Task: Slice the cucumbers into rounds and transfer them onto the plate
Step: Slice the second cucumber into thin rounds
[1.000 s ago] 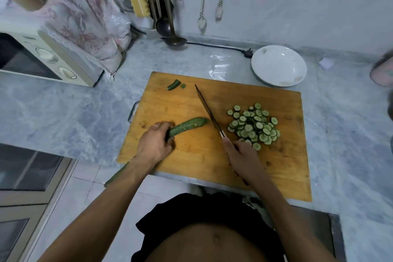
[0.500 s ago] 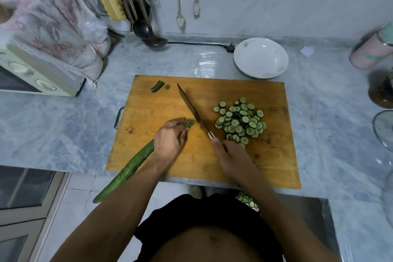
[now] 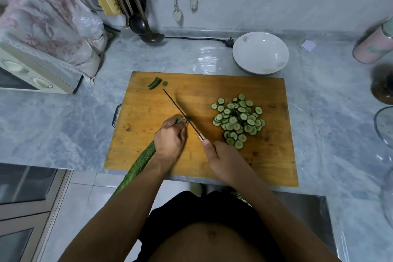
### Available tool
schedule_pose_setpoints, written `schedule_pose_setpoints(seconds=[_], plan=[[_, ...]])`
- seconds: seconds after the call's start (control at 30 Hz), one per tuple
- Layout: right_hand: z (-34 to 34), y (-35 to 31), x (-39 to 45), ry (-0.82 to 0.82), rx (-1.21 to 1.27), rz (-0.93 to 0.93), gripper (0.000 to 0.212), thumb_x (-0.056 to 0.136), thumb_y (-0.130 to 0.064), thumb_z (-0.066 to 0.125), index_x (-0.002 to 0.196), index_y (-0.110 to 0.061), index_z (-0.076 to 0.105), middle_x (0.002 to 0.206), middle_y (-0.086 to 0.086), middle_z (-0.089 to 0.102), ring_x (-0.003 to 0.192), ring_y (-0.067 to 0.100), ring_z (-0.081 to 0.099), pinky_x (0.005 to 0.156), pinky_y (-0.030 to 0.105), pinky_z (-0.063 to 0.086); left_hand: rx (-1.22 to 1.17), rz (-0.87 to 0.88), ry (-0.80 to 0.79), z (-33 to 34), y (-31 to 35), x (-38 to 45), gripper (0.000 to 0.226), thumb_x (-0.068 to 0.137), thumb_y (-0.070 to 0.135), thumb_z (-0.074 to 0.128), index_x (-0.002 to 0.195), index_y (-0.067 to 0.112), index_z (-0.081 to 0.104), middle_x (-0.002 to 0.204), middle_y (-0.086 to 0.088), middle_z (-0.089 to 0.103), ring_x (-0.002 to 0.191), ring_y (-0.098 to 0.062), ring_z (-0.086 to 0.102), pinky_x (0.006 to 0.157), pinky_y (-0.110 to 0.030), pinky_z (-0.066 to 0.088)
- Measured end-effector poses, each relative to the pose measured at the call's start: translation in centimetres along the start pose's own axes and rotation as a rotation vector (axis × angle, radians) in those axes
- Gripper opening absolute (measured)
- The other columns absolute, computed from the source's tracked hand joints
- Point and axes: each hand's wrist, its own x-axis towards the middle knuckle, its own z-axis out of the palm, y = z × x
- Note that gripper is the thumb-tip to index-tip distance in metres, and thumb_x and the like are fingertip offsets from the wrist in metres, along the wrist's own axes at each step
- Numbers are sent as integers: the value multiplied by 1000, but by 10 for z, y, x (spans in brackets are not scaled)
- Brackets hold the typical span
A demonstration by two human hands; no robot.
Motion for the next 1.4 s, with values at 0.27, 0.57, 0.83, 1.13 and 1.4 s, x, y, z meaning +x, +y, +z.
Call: schedule_pose_setpoints(seconds=[0.27,0.57,0.83,1.13,1.4], plan=[[14,0,29,-23,-37,20,57,105,-47,19,73,-13,50,82,12,59,91,33,59,72,32,35,36,22,18,3,3,1,26,93,25,53,104,19,75,125,-2,65,100,-29,64,64,-34,52],[7,9,32,-5,-13,10,56,106,-45,26,80,-9,59,83,10,64,86,27,61,73,31,39,-84,-69,-8,1,-4,6,22,94,27,59,111,21,72,124,7,65,102,-23,64,72,-35,56],[-38,8,17,65,73,-100,64,103,-50,28,75,0,56,68,11,59,66,26,59,66,40,46,-102,-81,-151,-19,16,30,39,86,29,66,125,26,64,127,1,61,109,-22,60,87,-30,50],[-55,9,26,109,109,-47,85,87,-69,19,81,6,59,66,13,57,57,18,52,59,32,40,-439,-381,-125,-20,22,81,15,84,15,70,96,23,74,97,8,69,91,-8,62,76,-10,43],[-44,16,35,85,143,-15,80,90,-66,27,80,8,56,62,9,52,55,15,50,59,32,41,-432,-533,-24,-41,-35,123,40,88,22,71,125,10,63,117,-3,67,104,-17,62,88,-20,47]])
